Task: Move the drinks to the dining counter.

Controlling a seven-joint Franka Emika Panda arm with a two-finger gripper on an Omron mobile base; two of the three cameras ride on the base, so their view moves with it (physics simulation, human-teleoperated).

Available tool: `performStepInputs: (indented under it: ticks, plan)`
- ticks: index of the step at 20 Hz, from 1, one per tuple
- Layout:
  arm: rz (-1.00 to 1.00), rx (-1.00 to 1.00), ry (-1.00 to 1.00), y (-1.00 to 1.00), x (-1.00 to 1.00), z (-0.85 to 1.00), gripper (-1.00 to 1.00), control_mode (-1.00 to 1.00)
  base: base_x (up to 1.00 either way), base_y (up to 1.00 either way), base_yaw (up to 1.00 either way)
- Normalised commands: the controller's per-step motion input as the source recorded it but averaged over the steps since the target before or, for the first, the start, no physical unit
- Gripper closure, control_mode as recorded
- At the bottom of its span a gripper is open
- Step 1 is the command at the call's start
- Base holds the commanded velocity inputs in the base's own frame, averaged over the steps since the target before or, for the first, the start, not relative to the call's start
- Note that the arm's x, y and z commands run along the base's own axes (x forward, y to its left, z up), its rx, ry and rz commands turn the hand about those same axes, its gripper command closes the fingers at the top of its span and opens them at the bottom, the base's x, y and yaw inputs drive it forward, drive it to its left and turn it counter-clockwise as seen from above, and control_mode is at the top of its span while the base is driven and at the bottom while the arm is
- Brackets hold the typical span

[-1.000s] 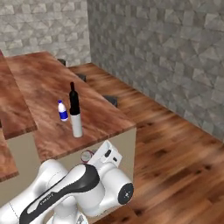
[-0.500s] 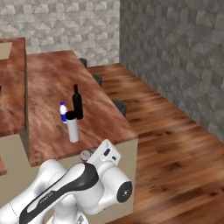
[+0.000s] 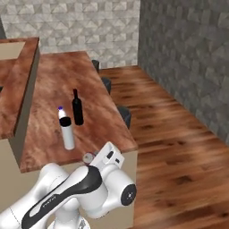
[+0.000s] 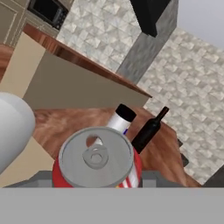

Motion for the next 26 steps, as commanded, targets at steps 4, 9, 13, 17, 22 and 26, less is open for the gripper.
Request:
performStepInputs:
  ticks: [4,9,13,17,22,26]
  plan:
    - [0.0,0.0,0.0,0.0,0.0,0.0,1.0,1.0,0.37,0.0,0.3]
    - [0.0,0.0,0.0,0.0,0.0,0.0,1.0,1.0,0.4,-0.03,0.34]
    - [0.0,0.0,0.0,0.0,0.0,0.0,1.0,1.0,0.39,-0.23,0.33]
    - [0.0,0.0,0.0,0.0,0.0,0.0,1.0,1.0,0.41,-0.29,0.34]
    - [0.0,0.0,0.0,0.0,0.0,0.0,1.0,1.0,0.36,-0.46,0.33]
    - [0.0,0.0,0.0,0.0,0.0,0.0,1.0,1.0,0.26,-0.49,0.3]
